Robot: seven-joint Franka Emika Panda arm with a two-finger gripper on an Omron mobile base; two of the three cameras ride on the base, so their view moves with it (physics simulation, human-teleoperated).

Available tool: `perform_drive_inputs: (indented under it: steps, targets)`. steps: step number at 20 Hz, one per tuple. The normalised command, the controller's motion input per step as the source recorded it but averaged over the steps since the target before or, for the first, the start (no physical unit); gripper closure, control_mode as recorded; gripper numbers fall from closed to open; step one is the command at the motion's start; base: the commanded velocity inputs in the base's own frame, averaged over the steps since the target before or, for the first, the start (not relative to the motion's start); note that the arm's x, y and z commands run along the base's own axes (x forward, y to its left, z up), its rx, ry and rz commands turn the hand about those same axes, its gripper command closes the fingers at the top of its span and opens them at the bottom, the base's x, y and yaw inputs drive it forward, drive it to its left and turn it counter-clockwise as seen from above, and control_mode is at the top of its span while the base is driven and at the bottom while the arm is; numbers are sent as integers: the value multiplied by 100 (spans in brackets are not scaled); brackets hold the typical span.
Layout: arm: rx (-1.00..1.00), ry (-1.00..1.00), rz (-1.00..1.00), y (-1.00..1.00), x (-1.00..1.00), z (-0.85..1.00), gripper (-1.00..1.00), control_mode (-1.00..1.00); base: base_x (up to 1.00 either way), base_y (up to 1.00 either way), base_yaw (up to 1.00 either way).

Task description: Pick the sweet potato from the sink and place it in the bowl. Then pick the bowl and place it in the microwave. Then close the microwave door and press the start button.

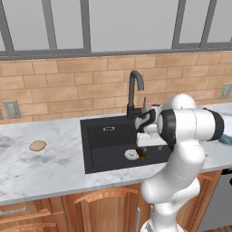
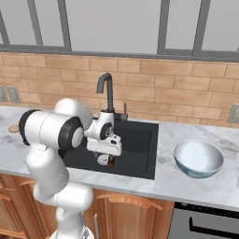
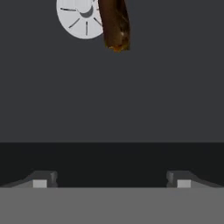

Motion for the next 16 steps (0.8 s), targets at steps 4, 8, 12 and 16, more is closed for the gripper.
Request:
perform_drive_inputs:
  steps: [4, 8, 12, 16]
  targets:
    - [0, 0, 0, 0, 46, -67, -100, -100, 0, 0, 0]
    - [0, 0, 0, 0, 43, -62, -100, -100, 0, 0, 0]
    - [0, 0, 0, 0, 54, -49, -100, -100, 0, 0, 0]
    - [0, 0, 0, 0, 56, -46, -100, -100, 0, 0, 0]
